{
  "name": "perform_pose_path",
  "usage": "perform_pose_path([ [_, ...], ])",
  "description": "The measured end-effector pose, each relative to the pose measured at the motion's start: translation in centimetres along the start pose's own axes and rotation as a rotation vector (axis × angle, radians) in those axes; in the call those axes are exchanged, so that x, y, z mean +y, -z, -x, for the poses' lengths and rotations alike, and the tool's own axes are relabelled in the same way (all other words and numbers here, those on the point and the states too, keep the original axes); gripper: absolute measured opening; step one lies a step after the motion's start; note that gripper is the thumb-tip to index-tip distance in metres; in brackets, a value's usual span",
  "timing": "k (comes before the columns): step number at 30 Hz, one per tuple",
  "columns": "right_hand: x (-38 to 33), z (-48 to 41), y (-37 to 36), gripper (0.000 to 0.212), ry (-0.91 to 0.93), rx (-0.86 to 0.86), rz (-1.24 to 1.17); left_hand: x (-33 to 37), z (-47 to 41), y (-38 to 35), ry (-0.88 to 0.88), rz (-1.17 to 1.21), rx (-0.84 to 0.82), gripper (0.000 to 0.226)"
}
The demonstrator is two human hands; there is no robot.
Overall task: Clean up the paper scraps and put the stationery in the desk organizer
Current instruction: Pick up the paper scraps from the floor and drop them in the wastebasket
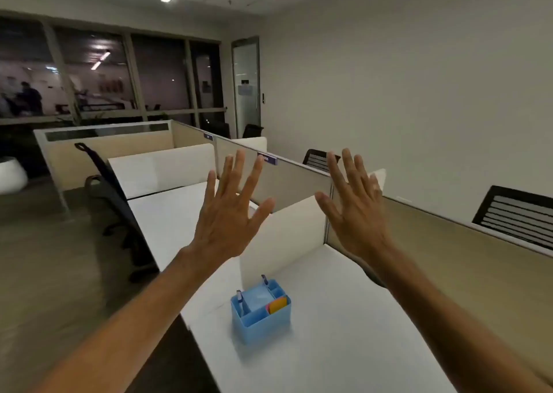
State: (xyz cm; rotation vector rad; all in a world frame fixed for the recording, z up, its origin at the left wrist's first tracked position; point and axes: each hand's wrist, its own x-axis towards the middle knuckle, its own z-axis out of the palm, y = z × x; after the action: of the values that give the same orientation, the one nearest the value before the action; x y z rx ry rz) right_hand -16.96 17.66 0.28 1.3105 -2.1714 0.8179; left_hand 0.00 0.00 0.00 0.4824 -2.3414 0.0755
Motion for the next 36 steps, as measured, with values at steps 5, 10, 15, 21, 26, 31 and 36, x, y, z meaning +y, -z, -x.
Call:
perform_pose_path([
  [5,-2.4,4.9,-3.5,0.070,0.005,-0.119,-0.034,-0.7,6.9,-0.6,0.122,-0.096,-0.073,0.077],
  [10,-5.6,10.1,-7.3,0.070,0.001,-0.216,-0.129,-1.8,14.7,0.4,0.243,-0.088,-0.173,0.079],
  [15,-10.1,14.9,-10.5,0.070,0.021,-0.307,-0.240,-3.8,23.0,2.6,0.363,-0.025,-0.230,0.076],
  [21,-16.1,20.7,-14.6,0.066,0.086,-0.440,-0.358,-6.9,33.2,5.2,0.562,0.000,-0.230,0.072],
  [26,-22.3,25.6,-17.4,0.066,0.177,-0.568,-0.412,-9.1,42.7,7.7,0.772,-0.078,-0.300,0.074],
  [31,-27.6,29.7,-19.9,0.068,0.339,-0.678,-0.411,-10.0,51.0,10.5,0.943,-0.140,-0.324,0.073],
  [36,-31.8,32.7,-22.8,0.070,0.463,-0.811,-0.414,-10.8,57.5,12.2,1.115,-0.187,-0.327,0.073],
])
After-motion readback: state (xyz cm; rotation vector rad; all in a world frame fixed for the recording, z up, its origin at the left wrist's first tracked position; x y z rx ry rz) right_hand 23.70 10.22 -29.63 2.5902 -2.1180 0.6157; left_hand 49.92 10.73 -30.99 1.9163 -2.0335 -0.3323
